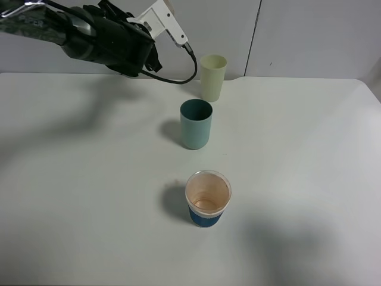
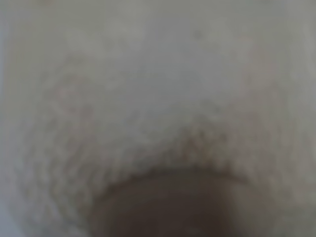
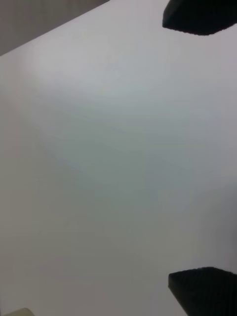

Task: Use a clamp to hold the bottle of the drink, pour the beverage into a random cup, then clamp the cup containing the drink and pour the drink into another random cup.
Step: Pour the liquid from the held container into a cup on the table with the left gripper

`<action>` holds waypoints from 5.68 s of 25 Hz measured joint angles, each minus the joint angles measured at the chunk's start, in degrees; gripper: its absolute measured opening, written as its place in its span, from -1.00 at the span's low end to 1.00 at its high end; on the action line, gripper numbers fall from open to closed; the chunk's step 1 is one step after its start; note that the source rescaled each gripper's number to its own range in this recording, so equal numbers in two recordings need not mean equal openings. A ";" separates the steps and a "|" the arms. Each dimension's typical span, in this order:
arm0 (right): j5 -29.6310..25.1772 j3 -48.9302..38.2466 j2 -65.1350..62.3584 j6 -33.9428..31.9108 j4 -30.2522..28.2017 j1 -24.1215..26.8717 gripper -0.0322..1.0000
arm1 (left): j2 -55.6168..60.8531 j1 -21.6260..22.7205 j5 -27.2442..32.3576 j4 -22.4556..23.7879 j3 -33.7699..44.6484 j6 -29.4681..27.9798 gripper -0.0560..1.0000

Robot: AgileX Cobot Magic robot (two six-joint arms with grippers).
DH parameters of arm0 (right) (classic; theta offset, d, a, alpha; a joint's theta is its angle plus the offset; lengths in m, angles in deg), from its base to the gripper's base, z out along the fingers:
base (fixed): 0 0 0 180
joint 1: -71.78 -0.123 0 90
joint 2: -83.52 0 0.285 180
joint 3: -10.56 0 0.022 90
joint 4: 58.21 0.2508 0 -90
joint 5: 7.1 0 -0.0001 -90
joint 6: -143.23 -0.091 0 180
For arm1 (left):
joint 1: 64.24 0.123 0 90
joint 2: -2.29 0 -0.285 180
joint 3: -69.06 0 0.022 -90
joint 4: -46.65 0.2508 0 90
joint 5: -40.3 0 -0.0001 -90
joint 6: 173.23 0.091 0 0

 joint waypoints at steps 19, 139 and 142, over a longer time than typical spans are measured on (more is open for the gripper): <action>0.00 0.00 0.00 0.00 0.00 0.00 0.99 | -13.01 -4.88 -6.13 -3.16 -19.19 17.56 -0.80; 0.00 0.00 0.00 0.00 0.00 0.00 0.99 | -16.22 -2.00 -5.86 22.03 -20.89 24.95 -0.80; 0.00 0.00 0.00 0.00 0.00 0.00 0.99 | -16.22 -2.00 -5.86 22.22 -20.89 24.95 -0.80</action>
